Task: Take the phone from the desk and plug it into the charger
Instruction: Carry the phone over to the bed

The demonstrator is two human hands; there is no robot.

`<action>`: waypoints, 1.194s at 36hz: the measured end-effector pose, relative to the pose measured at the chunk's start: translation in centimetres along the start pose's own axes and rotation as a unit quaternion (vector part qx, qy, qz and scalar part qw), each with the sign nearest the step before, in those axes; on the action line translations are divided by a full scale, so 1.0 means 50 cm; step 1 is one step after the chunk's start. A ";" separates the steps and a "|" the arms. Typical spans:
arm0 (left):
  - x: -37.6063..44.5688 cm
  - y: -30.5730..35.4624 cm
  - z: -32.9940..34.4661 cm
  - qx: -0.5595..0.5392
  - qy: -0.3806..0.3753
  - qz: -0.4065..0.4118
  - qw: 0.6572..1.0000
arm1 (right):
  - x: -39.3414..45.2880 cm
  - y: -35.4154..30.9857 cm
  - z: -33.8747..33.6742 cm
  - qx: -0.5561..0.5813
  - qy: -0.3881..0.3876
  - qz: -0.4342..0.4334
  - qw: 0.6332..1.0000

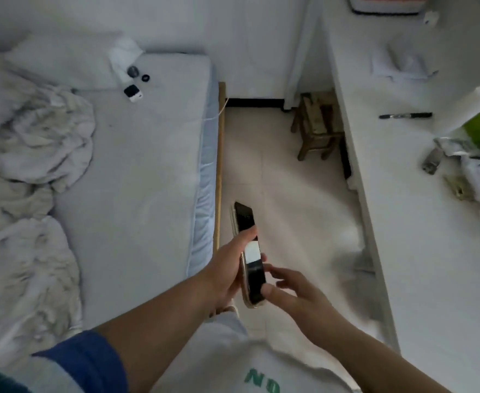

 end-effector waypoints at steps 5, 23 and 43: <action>0.021 0.121 -0.197 0.028 0.068 0.019 0.997 | 0.145 -0.103 0.021 -0.171 -0.003 -0.011 0.985; 0.157 0.120 -0.568 -0.044 0.343 -0.187 0.919 | 0.675 -0.321 -0.089 -0.512 -0.082 0.145 0.843; 0.333 0.217 -0.663 -0.276 0.395 -0.218 0.849 | 1.120 -0.695 0.237 -0.646 -0.195 0.033 0.737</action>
Point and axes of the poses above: each hand's wrist, its own x-axis towards the middle knuckle, its own z-axis out of the palm, y = z × x, the point moved 10 cm from there along x, towards the middle knuckle, and after that the axes turned 9 degrees about x, right-handed, at the moved point
